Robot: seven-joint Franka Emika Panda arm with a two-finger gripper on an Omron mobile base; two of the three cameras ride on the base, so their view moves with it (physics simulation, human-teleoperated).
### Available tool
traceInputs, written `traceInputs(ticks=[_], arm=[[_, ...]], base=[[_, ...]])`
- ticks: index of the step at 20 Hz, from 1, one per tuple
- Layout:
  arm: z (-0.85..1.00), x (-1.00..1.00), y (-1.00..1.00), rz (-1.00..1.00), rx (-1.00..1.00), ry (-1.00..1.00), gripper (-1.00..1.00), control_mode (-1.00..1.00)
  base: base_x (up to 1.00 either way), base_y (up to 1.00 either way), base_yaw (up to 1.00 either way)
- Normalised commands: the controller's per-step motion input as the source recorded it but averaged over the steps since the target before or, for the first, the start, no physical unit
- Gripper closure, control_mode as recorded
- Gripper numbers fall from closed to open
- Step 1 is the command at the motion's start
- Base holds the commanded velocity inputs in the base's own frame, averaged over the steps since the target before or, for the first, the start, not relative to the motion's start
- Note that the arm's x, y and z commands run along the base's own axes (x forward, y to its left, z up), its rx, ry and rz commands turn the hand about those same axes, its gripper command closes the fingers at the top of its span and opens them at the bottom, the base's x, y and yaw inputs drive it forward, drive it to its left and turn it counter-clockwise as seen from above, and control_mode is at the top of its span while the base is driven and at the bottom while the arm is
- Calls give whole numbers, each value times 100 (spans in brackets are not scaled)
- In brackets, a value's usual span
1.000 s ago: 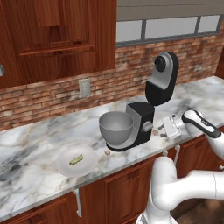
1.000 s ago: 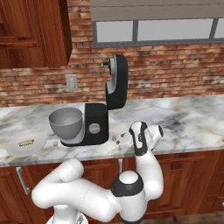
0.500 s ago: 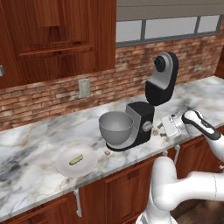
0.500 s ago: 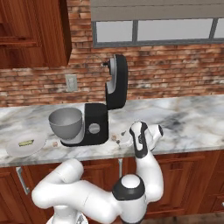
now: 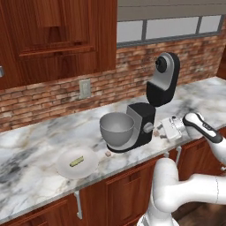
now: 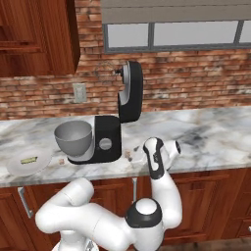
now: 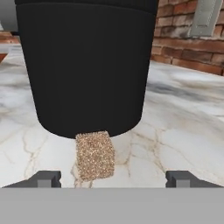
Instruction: Add butter and sugar cubes to the stand mixer bowl and then turn on the stand mixer to begin making frosting.
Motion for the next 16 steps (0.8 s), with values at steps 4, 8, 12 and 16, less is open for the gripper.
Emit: traceInputs(ticks=[4,8,12,16], arm=[[-20,-9,20,0,4,9,-100,-100],[-28,0,19,0,1,11,-100,-100],[-26,0,25,0,0,10,-100,-100],[-26,-47,27,0,4,5,-100,-100]], base=[[0,0,0],[0,0,0],[0,0,0],[0,0,0]])
